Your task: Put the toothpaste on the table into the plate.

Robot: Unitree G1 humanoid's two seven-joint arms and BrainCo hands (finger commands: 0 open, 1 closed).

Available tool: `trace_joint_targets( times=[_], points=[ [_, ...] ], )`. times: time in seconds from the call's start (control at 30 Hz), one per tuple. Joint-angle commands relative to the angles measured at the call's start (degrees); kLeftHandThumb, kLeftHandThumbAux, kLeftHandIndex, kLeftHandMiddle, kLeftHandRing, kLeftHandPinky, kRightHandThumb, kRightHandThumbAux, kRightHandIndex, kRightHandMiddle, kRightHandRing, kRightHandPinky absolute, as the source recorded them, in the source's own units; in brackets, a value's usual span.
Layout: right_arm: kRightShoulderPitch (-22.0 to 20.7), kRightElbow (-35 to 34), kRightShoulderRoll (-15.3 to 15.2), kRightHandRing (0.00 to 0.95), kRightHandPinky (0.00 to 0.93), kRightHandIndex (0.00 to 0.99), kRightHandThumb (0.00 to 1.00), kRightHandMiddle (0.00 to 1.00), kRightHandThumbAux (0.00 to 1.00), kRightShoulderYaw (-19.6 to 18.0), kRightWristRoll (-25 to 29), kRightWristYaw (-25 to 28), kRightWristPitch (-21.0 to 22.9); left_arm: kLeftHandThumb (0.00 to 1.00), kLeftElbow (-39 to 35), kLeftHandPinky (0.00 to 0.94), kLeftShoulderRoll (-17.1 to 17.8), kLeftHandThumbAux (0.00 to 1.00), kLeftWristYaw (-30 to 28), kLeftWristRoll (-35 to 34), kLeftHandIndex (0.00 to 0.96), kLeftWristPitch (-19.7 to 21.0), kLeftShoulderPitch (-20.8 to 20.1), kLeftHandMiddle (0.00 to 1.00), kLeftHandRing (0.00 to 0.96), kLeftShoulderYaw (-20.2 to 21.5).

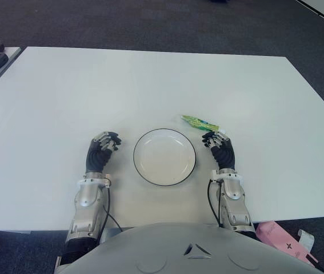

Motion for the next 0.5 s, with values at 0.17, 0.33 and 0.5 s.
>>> trace_joint_targets(
  times=[0.17, 0.33, 0.5],
  points=[
    [-0.35, 0.9, 0.2, 0.451, 0.44, 0.425, 0.706, 0.466, 0.731, -0.29, 0.13, -0.24, -0.17, 0.704, 0.68, 0.504, 0.02, 0.723, 0.62, 1.02, 0.43, 1.02, -0.33, 0.482, 0.5, -0.06],
    [-0.45, 1.35, 0.14, 0.453, 0.439, 0.426, 0.706, 0.469, 0.73, -0.45, 0.48, -0.07, -1.07, 0.701, 0.97, 0.517, -0.01, 0.723, 0.6, 1.34, 0.429, 0.56, -0.47, 0.499, 0.511, -0.08],
    [-0.69, 1.86, -0.1, 0.453, 0.437, 0.426, 0.706, 0.473, 0.73, -0.61, 0.56, 0.11, -1.58, 0.7, 1.08, 0.519, -0.11, 0.723, 0.58, 1.56, 0.43, 0.51, -0.57, 0.508, 0.517, -0.14]
  ],
)
